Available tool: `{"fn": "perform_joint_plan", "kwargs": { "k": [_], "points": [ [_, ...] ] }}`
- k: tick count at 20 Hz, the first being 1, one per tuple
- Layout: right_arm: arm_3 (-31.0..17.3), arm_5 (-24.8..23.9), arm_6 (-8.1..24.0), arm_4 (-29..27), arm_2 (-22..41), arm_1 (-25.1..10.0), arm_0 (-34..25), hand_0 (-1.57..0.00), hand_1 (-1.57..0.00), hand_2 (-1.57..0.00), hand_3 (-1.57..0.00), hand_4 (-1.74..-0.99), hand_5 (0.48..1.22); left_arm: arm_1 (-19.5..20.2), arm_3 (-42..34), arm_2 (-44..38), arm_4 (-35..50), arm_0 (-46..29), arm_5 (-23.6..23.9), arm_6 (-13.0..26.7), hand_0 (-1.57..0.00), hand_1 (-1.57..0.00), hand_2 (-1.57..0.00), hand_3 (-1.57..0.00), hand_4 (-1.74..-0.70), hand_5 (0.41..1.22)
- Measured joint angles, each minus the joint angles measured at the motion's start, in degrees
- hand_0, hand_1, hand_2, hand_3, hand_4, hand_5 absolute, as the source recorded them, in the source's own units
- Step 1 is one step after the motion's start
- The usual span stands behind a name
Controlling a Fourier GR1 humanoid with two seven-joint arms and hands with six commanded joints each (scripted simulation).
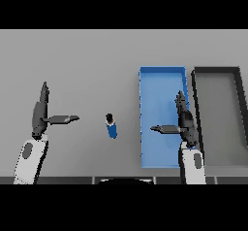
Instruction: Pick up the blue pipe and place it into the blue bin.
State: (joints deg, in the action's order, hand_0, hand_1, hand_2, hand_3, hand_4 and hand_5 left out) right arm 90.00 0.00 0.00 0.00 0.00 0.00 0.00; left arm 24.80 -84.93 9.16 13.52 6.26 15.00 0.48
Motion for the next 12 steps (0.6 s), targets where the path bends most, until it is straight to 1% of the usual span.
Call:
{"fn": "perform_joint_plan", "kwargs": {
  "k": [2, 6, 7, 8, 9, 10, 12],
  "points": [
    [-0.1, 0.1, 0.0, -0.3, -0.3, -0.3, 0.0, 0.00, 0.00, 0.00, 0.00, -1.205, 0.629, -0.3, -0.1, 0.2, -0.2, 0.1, 0.2, -0.3, 0.00, 0.00, 0.00, 0.00, -0.97, 0.593],
    [0.1, 0.6, -0.2, -0.9, -0.8, -1.0, -0.2, 0.00, 0.00, 0.00, 0.00, -1.205, 0.629, -1.0, -0.5, 0.9, -0.8, 0.5, 1.0, 0.4, 0.00, 0.00, 0.00, 0.00, -0.97, 0.593],
    [1.7, 1.2, -5.2, 3.3, 0.4, -5.0, 1.5, 0.00, 0.00, 0.00, 0.00, -1.201, 0.628, 2.8, -0.6, 2.1, -1.1, -1.4, -4.7, -3.6, 0.00, 0.00, 0.00, 0.00, -0.96, 0.592],
    [3.4, 1.7, -7.7, 5.8, 1.7, -6.9, 3.4, 0.00, 0.00, 0.00, 0.00, -1.197, 0.627, 5.5, -0.1, 2.8, -1.3, -2.4, -8.7, -5.7, 0.00, 0.00, 0.00, 0.00, -0.96, 0.590],
    [4.3, 1.9, -7.7, 7.5, 2.5, -8.1, 4.1, 0.00, 0.00, 0.00, 0.00, -1.197, 0.626, 7.0, 0.4, 3.2, -1.6, -2.6, -11.0, -6.9, 0.00, 0.00, 0.00, 0.00, -0.96, 0.590],
    [5.1, 2.5, -7.6, 7.8, 2.5, -9.4, 5.1, 0.00, 0.00, 0.00, 0.00, -1.193, 0.622, 7.6, 1.0, 3.6, -1.7, -2.5, -12.5, -7.5, 0.00, 0.00, 0.00, 0.00, -0.96, 0.592],
    [6.0, 2.9, -7.8, 8.5, 3.2, -9.6, 5.4, 0.00, 0.00, 0.00, 0.00, -1.206, 0.625, 8.1, 1.9, 3.9, -2.1, -2.8, -13.7, -8.6, 0.00, 0.00, 0.00, 0.00, -0.96, 0.594]
  ]
}}
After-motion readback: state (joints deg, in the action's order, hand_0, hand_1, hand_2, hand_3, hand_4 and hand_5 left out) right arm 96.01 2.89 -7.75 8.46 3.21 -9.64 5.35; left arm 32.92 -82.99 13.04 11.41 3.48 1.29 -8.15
